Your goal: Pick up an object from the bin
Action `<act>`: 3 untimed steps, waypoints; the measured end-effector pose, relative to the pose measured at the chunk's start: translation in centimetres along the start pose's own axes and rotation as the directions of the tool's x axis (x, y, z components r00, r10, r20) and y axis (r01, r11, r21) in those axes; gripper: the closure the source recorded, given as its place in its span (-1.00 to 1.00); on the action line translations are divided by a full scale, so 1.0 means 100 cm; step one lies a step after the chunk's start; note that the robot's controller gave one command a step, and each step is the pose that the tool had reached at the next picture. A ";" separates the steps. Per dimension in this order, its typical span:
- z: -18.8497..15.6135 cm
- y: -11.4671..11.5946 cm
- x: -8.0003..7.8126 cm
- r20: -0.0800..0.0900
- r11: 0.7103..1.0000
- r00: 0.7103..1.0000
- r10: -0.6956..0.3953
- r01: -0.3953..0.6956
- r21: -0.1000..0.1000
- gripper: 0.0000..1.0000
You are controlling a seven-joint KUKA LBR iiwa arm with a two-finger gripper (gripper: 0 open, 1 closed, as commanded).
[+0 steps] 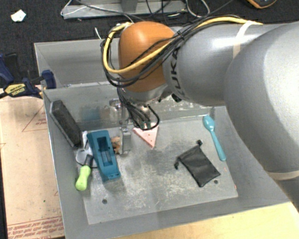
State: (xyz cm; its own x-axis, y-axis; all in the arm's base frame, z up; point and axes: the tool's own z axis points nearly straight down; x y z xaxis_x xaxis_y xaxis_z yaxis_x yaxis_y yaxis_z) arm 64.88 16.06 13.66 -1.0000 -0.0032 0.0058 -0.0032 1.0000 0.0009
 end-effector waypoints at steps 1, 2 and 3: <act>-0.005 -0.001 -0.002 0.008 1.000 1.000 0.003 -0.003 -0.001 -1.00; 0.067 0.060 -0.001 0.003 0.999 0.999 0.035 -0.035 0.007 -1.00; 0.018 0.061 0.008 0.014 0.994 0.994 0.111 -0.111 0.001 -1.00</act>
Offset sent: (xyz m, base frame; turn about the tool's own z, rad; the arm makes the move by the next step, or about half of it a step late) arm -0.0003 0.0606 -0.0666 0.0447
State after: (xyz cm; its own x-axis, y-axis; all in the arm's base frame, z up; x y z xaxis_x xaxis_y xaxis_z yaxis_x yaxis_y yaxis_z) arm 64.02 22.17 11.92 -0.9941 0.1081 -0.0085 0.1081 0.9941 -0.0012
